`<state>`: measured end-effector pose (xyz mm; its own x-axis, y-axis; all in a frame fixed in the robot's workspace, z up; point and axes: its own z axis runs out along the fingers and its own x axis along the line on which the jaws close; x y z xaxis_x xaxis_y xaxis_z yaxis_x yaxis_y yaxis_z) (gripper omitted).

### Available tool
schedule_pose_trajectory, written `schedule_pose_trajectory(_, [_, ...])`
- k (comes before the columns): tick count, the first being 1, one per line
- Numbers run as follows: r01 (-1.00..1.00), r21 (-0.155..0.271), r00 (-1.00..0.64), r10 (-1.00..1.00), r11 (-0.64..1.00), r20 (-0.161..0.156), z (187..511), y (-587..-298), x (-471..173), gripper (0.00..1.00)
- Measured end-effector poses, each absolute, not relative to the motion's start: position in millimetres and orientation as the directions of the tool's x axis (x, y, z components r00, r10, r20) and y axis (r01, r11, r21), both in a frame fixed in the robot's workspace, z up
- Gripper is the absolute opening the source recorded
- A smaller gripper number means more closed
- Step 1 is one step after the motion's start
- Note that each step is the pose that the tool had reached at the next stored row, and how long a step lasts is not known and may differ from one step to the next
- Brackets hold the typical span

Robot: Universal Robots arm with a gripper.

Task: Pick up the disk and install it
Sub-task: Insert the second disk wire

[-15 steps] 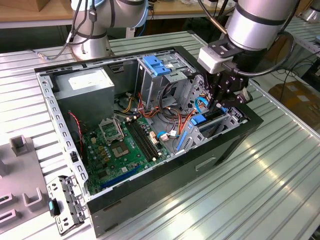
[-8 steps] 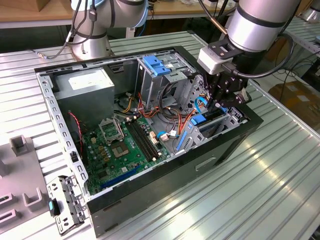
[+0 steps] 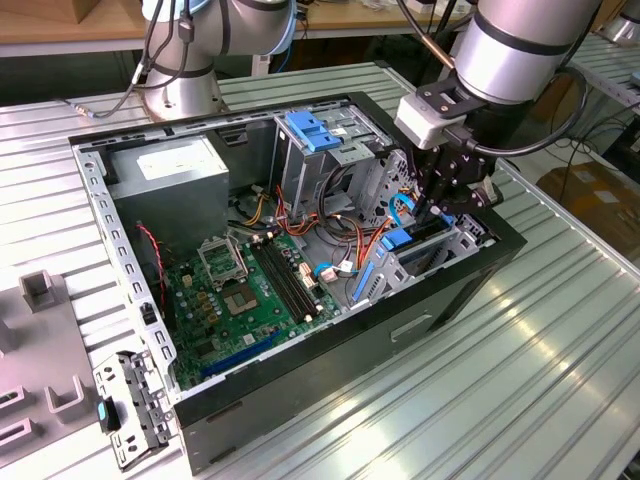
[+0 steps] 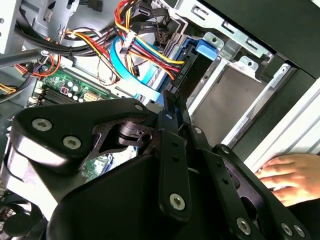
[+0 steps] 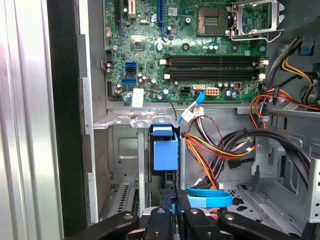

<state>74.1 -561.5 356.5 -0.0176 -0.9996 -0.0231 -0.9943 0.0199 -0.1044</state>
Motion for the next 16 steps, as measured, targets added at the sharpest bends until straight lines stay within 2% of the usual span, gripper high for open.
schedule_pose_trajectory(6, [-0.994, -0.104, -0.018, -0.999, 0.021, -0.030, 355.2, -561.4, 77.9, 0.16])
schedule_pose_trajectory(10, [-0.994, -0.103, -0.018, -0.997, 0.025, -0.070, 353.4, -563.1, 78.0, 0.16])
schedule_pose_trajectory(16, [-0.994, -0.103, -0.018, -0.997, 0.026, -0.075, 352.0, -569.3, 78.0, 0.16])
